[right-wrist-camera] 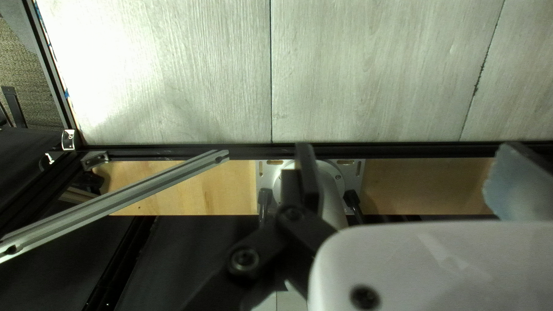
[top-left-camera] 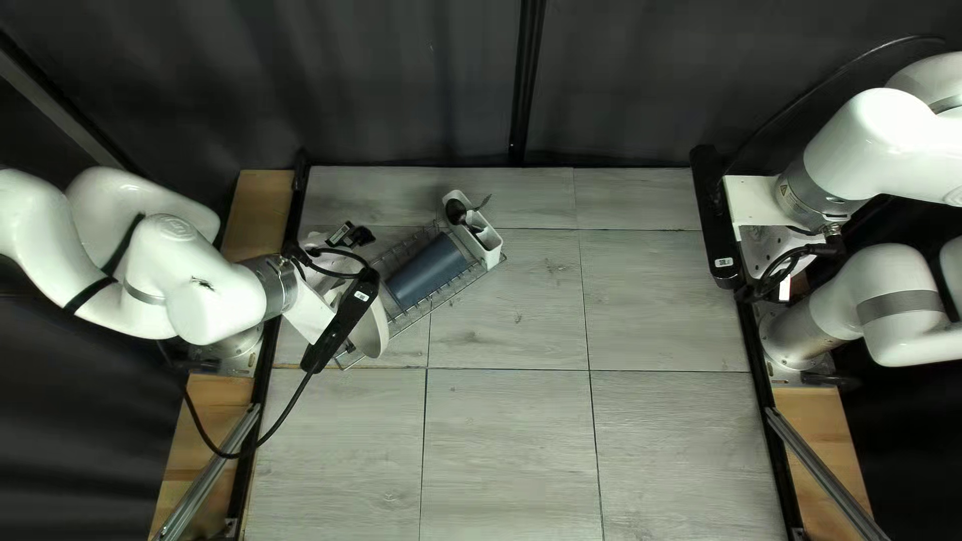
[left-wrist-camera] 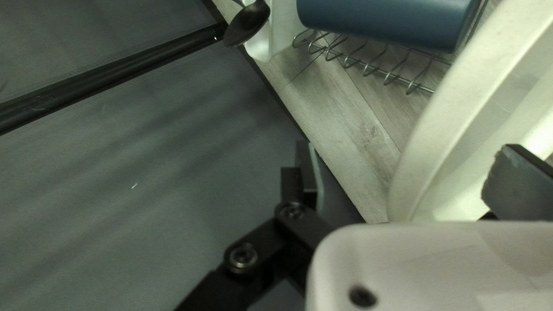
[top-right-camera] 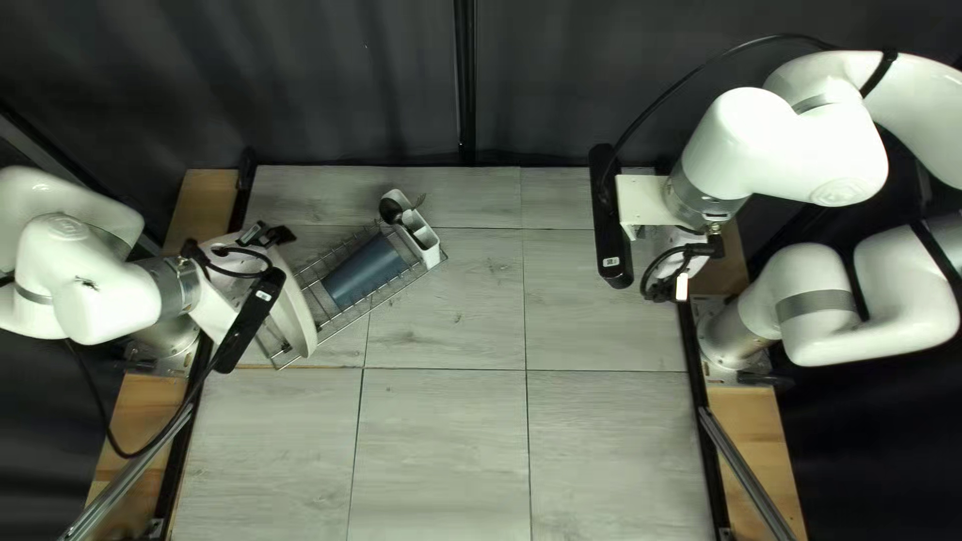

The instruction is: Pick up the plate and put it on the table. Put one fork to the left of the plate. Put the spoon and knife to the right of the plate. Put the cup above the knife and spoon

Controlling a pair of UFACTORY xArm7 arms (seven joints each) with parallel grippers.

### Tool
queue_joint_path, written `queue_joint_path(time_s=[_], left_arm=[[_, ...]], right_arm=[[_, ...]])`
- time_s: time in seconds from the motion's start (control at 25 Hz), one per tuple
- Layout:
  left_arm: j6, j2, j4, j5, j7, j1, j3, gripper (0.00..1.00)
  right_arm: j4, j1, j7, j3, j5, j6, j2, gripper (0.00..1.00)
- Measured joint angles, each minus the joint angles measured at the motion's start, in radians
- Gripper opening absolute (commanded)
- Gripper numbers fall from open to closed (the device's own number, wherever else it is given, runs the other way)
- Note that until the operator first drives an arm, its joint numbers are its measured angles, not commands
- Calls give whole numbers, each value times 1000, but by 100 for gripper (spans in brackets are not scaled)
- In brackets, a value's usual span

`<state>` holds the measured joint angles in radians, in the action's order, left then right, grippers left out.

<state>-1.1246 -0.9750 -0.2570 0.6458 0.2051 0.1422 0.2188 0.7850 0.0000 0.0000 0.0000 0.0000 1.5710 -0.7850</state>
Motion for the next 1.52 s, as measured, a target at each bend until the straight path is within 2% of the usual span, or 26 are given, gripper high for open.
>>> queue_joint_path(time_s=[0.04, 0.08, 0.32, 0.6, 0.72, 0.84, 0.96, 1.04, 1.32, 1.52], left_arm=[[6, 3, 0, 6, -3, -4, 0, 1], [12, 8, -2, 12, -7, -9, 0, 0], [-45, 9, -57, 10, -4, -15, 27, 0], [-174, 29, -223, -7, 33, -31, 76, 0], [-206, 91, -324, 2, 48, -60, 85, 0], [-238, 209, -455, -1, 51, -99, 92, 0], [-263, 352, -587, -35, 45, -125, 90, 0], [-271, 411, -640, -63, 40, -135, 84, 0], [-267, 432, -655, -78, 33, -138, 79, 0], [-140, 515, -660, -162, -105, -143, 67, 0]], right_arm=[[0, 0, 0, 0, 0, 0, 0, 100], [0, 0, 0, 0, 0, 0, 0, 100], [0, 0, 0, 0, 0, 0, 0, 100], [0, 0, 0, 0, 0, 0, 0, 100], [0, 0, 0, 0, 0, 0, 0, 100], [0, 0, 0, 0, 0, 0, 0, 100], [0, 0, 0, 0, 0, 0, 0, 100], [0, 0, 0, 0, 0, 0, 0, 100], [0, 0, 0, 0, 0, 0, 0, 100], [0, 0, 0, 0, 0, 0, 0, 100]])
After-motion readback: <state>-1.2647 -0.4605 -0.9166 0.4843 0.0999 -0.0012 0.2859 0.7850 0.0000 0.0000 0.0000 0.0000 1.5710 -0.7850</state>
